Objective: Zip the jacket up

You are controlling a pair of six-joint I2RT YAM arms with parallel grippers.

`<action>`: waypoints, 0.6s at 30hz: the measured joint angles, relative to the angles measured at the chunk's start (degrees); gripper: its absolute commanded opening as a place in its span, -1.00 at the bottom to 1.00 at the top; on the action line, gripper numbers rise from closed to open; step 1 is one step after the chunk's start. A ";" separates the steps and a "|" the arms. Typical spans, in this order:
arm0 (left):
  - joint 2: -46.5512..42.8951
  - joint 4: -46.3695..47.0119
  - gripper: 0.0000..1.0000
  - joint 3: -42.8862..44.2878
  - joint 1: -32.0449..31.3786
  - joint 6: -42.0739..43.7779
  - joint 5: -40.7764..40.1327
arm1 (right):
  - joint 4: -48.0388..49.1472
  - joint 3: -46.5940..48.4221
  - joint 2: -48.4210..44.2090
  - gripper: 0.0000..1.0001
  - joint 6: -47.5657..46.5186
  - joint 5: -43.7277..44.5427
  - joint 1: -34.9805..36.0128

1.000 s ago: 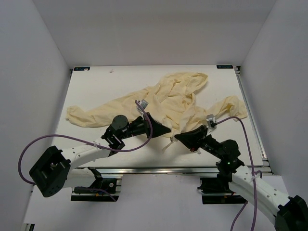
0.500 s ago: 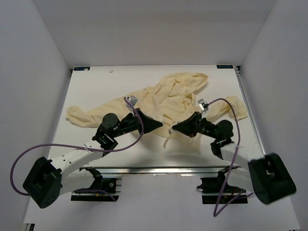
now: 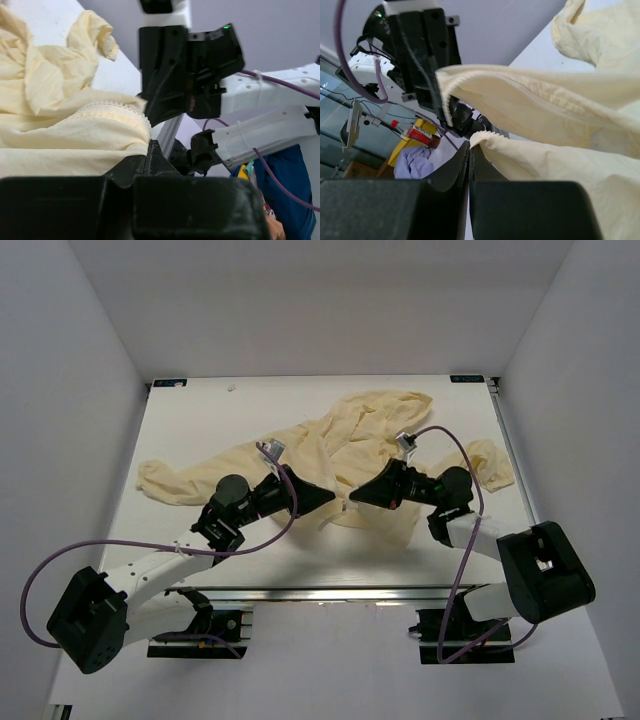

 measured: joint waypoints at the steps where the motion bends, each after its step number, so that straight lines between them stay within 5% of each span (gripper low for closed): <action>1: 0.00 -0.79 -1.00 0.00 0.00 0.04 -0.85 | -0.02 0.42 -0.11 -1.00 -0.20 0.00 0.00; 13: -6.80 -12.00 -1.00 8.59 0.00 4.61 -13.99 | 0.22 23.87 -1.90 -1.00 -13.00 -2.19 -0.83; 18: -8.72 -13.57 -1.00 11.19 0.02 7.37 -19.80 | 2.38 32.72 4.37 -1.00 -5.84 -5.86 -2.01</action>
